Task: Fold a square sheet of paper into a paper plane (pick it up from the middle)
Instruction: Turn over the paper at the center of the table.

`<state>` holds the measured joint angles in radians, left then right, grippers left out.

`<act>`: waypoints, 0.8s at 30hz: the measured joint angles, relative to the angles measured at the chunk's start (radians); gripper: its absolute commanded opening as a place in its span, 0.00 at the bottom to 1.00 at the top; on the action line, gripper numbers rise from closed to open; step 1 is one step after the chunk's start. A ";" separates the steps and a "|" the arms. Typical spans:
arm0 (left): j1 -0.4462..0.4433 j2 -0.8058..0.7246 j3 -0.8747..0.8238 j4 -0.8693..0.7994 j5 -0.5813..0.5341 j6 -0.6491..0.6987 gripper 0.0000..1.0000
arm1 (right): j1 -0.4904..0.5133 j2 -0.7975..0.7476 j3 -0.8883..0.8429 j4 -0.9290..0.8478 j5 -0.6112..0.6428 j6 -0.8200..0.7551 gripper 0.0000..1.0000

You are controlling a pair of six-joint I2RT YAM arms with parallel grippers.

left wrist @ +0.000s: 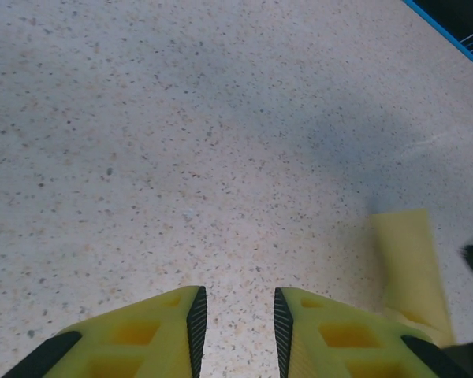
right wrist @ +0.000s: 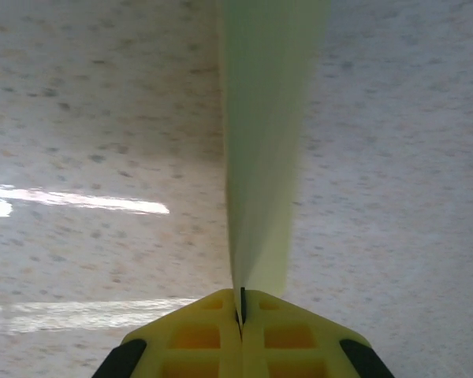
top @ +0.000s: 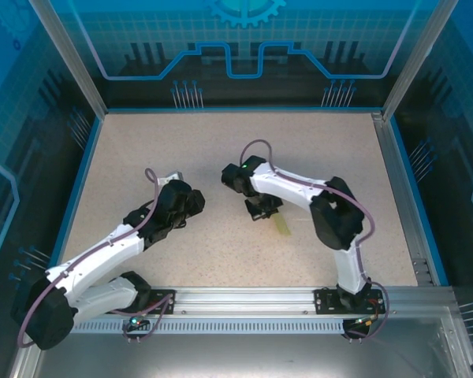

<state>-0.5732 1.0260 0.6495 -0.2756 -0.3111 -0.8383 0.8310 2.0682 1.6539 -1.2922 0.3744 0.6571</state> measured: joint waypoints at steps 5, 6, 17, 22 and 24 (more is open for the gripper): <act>0.002 -0.034 -0.017 -0.031 -0.007 0.003 0.36 | 0.039 0.100 0.135 0.029 -0.103 0.012 0.26; 0.002 -0.042 -0.017 -0.036 -0.007 0.004 0.38 | 0.046 0.104 0.153 0.040 -0.130 0.014 0.32; 0.015 0.029 -0.016 -0.011 0.135 0.052 0.41 | -0.061 -0.231 -0.212 0.395 -0.419 -0.007 0.45; 0.015 0.237 0.060 0.066 0.330 0.060 0.40 | -0.266 -0.380 -0.420 0.608 -0.564 -0.020 0.41; 0.014 0.344 0.116 0.107 0.402 0.059 0.39 | -0.325 -0.370 -0.470 0.681 -0.623 -0.030 0.35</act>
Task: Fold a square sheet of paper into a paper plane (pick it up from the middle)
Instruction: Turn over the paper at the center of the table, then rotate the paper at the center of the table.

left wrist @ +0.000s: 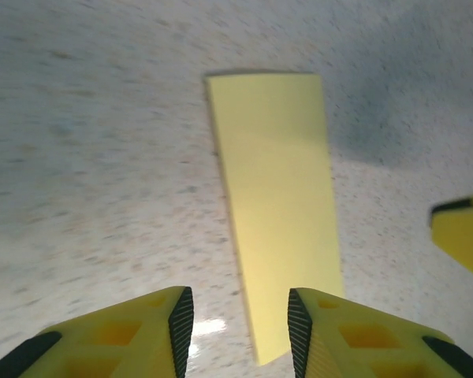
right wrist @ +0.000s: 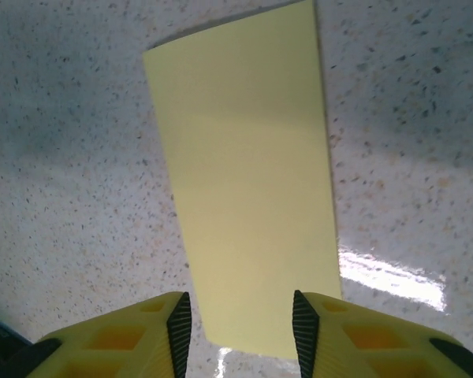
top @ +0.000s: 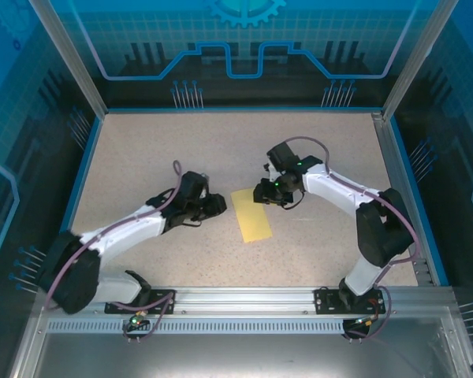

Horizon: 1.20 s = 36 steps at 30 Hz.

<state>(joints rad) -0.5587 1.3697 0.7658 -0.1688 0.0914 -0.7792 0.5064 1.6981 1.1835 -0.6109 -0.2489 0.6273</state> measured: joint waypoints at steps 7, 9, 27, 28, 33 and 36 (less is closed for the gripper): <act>-0.001 0.243 0.139 0.060 0.093 -0.034 0.39 | -0.043 0.109 -0.041 0.139 -0.138 -0.018 0.23; -0.001 0.301 0.183 0.059 0.098 -0.042 0.38 | -0.043 0.131 -0.044 0.165 -0.157 -0.019 0.22; 0.007 0.486 0.291 0.062 0.119 -0.058 0.38 | 0.010 0.056 -0.288 0.318 -0.134 0.064 0.23; 0.007 0.490 0.294 0.063 0.122 -0.058 0.38 | 0.016 0.045 -0.304 0.330 -0.129 0.081 0.23; 0.008 0.522 0.306 0.063 0.136 -0.056 0.38 | 0.052 -0.010 -0.381 0.418 -0.098 0.184 0.25; 0.009 0.532 0.312 0.064 0.146 -0.056 0.38 | 0.070 -0.024 -0.401 0.448 -0.076 0.236 0.25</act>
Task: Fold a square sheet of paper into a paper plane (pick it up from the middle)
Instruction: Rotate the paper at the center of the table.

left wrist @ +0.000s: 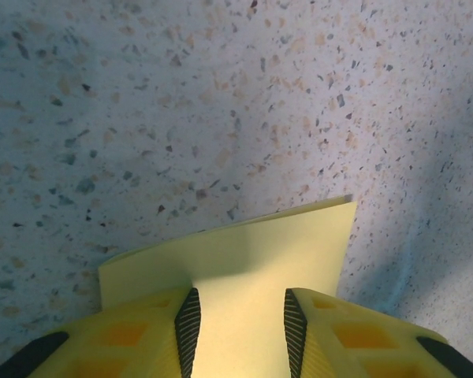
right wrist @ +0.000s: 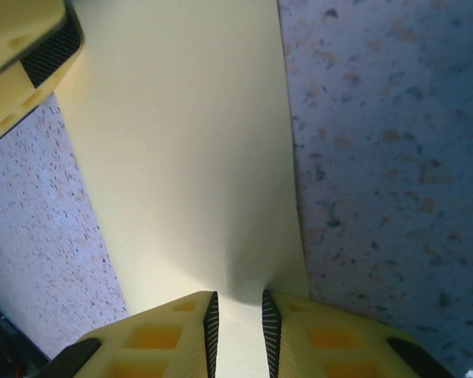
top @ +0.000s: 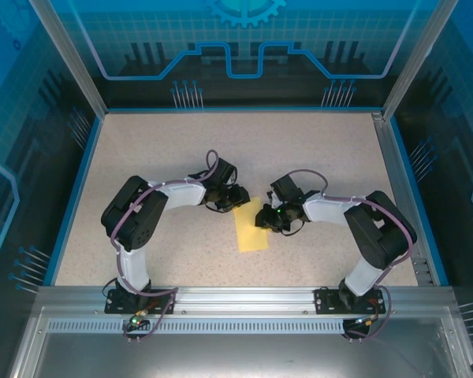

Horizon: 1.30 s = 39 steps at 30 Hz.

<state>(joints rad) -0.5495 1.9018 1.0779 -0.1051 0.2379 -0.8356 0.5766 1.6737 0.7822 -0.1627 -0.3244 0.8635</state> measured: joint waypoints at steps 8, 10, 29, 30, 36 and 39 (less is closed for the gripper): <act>0.001 0.031 0.034 0.006 0.018 0.013 0.37 | 0.018 -0.014 -0.013 0.027 0.038 0.086 0.26; 0.001 0.037 0.045 0.002 0.019 0.026 0.37 | 0.019 -0.017 -0.015 0.032 0.041 0.091 0.27; 0.002 -0.176 0.015 -0.076 0.057 0.101 0.29 | -0.019 -0.264 -0.122 -0.003 0.062 0.046 0.41; 0.000 -0.185 -0.004 -0.076 0.059 0.101 0.29 | -0.019 -0.275 -0.129 -0.011 0.063 0.045 0.44; -0.005 -0.239 -0.128 -0.077 0.059 0.075 0.29 | -0.021 -0.430 -0.142 -0.060 0.109 0.030 0.82; -0.005 -0.261 -0.149 -0.070 0.059 0.064 0.29 | -0.028 -0.495 -0.143 -0.077 0.128 0.013 0.89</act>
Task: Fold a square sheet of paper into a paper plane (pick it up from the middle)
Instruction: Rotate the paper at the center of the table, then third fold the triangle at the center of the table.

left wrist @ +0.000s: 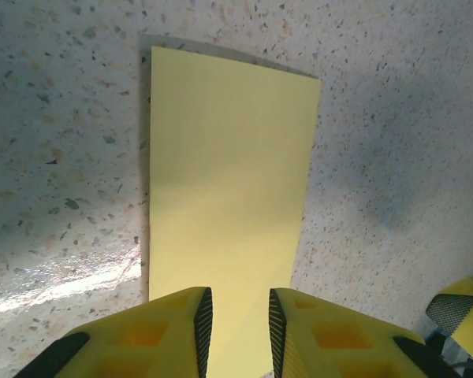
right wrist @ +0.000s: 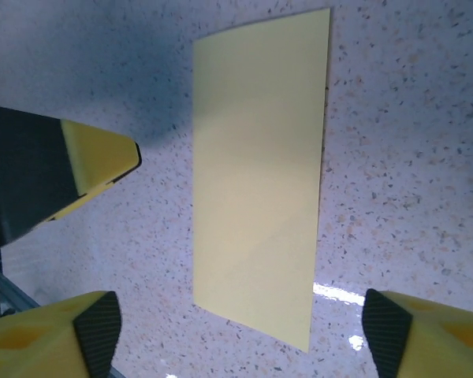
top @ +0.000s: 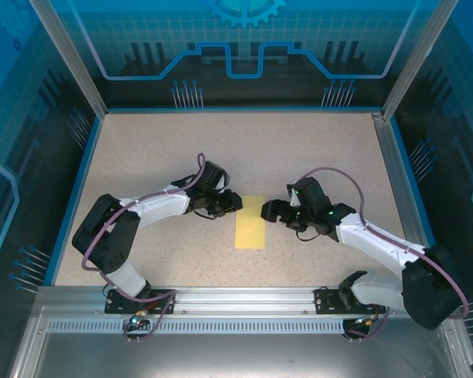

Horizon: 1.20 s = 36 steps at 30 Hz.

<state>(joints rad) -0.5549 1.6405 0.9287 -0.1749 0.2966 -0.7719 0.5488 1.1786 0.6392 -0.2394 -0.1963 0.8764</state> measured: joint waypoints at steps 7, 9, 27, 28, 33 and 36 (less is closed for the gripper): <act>0.000 -0.032 -0.011 0.050 -0.001 -0.025 0.31 | -0.023 -0.012 0.004 -0.043 0.057 -0.051 0.99; 0.000 -0.035 -0.016 0.060 0.000 -0.035 0.31 | -0.039 -0.012 0.006 -0.059 0.063 -0.050 1.00; -0.034 0.080 -0.024 0.076 0.042 -0.042 0.29 | -0.058 0.159 -0.010 0.041 -0.177 -0.032 0.68; -0.035 0.092 -0.020 0.075 0.042 -0.042 0.29 | -0.055 0.168 -0.010 0.042 -0.180 -0.031 0.68; -0.041 0.123 -0.002 0.074 0.043 -0.042 0.29 | -0.025 0.231 0.005 0.045 -0.182 -0.039 0.81; -0.041 0.127 0.000 0.075 0.043 -0.042 0.28 | -0.006 0.242 0.017 0.047 -0.179 -0.040 0.82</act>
<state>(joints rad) -0.5961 1.7676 0.9287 -0.1001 0.3393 -0.8135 0.5430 1.4208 0.6563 -0.1925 -0.3748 0.8364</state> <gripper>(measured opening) 0.288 0.823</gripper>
